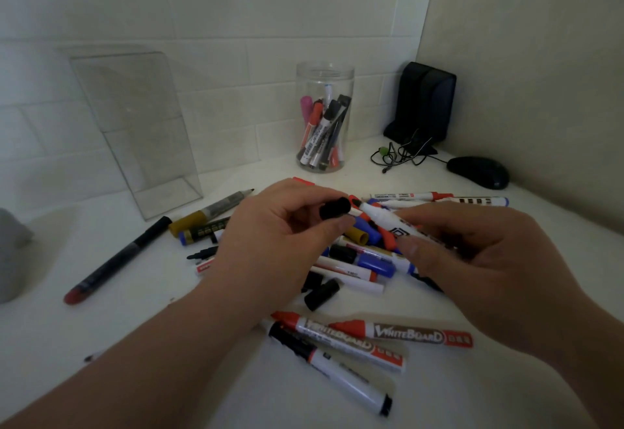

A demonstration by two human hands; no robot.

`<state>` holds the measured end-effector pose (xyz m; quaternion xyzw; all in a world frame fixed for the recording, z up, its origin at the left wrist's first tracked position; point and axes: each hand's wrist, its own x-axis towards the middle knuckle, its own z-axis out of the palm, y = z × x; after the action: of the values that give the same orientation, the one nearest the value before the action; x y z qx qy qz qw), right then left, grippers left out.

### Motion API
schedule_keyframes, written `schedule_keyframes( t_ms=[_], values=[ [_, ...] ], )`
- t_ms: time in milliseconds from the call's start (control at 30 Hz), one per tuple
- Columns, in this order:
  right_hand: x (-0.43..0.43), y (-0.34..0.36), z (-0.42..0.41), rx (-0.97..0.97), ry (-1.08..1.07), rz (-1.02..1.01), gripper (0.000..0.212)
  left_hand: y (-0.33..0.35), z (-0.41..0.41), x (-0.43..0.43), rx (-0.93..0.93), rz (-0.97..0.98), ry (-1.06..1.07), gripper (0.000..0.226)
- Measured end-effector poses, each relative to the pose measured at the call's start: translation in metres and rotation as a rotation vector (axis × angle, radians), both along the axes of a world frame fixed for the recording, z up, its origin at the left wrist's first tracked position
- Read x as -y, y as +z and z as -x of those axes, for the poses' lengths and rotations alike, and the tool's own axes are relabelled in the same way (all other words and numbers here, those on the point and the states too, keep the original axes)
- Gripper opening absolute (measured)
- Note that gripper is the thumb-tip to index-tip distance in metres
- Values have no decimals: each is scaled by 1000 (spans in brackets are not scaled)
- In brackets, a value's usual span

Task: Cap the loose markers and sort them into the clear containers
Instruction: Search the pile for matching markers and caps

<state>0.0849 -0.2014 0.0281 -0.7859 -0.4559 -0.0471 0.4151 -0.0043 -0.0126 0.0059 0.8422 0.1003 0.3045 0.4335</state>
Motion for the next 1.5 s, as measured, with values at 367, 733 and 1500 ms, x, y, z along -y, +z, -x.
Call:
schedule_keyframes(
  t_ms=[367, 733, 1500],
  values=[
    [6, -2, -11, 132, 19, 138, 27, 6, 4, -8, -123, -8, -154, 21],
    [14, -7, -19, 201, 79, 178, 32, 4, 6, 3, -188, 103, -349, 22],
    [-9, -11, -5, -546, 184, -85, 26, -10, -6, 7, 58, 558, -402, 23]
  ],
)
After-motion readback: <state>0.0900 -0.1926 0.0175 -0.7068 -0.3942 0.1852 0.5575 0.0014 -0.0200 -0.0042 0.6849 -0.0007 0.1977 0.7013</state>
